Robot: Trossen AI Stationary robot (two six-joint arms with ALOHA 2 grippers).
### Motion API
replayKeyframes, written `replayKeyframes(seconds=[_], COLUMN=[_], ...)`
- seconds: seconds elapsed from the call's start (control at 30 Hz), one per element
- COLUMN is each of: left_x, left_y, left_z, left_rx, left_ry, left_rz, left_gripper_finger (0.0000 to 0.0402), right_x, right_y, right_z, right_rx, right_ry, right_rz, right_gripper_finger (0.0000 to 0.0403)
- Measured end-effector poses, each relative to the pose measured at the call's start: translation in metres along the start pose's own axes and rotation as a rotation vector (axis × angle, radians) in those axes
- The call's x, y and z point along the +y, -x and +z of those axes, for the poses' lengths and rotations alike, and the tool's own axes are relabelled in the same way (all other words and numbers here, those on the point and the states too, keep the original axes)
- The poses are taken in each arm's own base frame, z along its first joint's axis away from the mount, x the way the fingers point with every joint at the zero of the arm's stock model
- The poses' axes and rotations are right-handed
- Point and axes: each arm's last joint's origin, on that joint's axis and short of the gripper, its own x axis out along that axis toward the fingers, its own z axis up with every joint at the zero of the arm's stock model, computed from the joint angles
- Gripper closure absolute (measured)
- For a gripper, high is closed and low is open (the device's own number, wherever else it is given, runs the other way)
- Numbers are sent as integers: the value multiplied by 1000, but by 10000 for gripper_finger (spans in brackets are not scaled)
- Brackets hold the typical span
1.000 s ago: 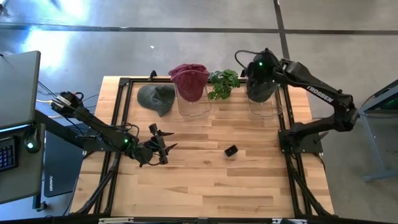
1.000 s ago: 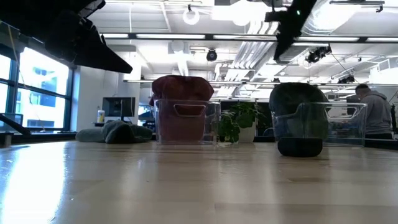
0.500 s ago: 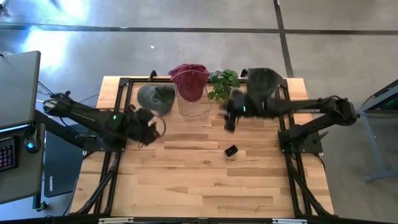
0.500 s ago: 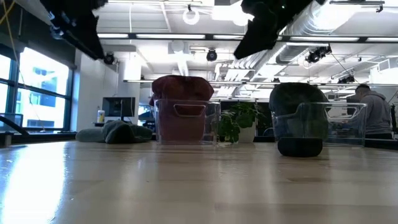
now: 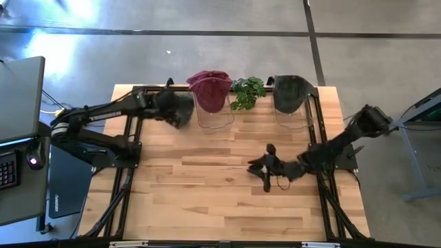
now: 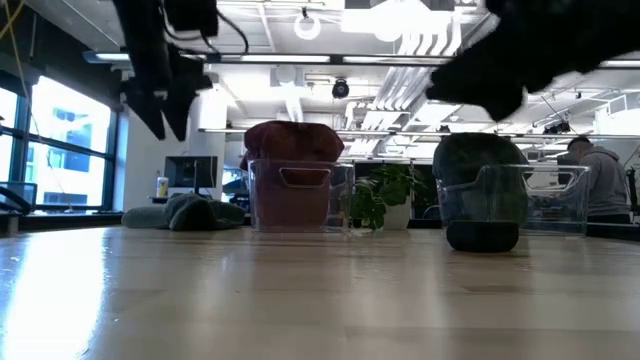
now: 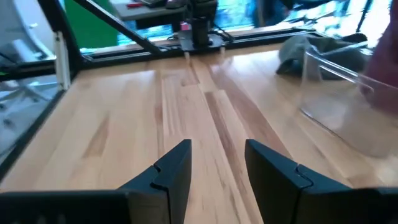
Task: Pick & Place hat
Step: Put the black cap into the right transparent bin
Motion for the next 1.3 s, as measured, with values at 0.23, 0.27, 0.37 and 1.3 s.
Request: replayKeyframes(seconds=[0.23,0.27,0.37,1.3], left_x=[47,57,87,130], left_y=[-49,-56,-71,-155], left_z=[32,36,41,67], left_rx=[163,181,242,402], left_ry=[118,156,277,627], left_rz=[43,58,70,-37], left_gripper_finger=[174,174,174,174], right_x=[23,26,34,44], right_y=[5,4,-1,-11], right_z=[-29,-29,-30,-29], right_rx=[-12,-14,-4,10], right_ry=[45,44,53,157], right_rz=[-86,-80,-64,-10], right_gripper_finger=[257,257,258,261])
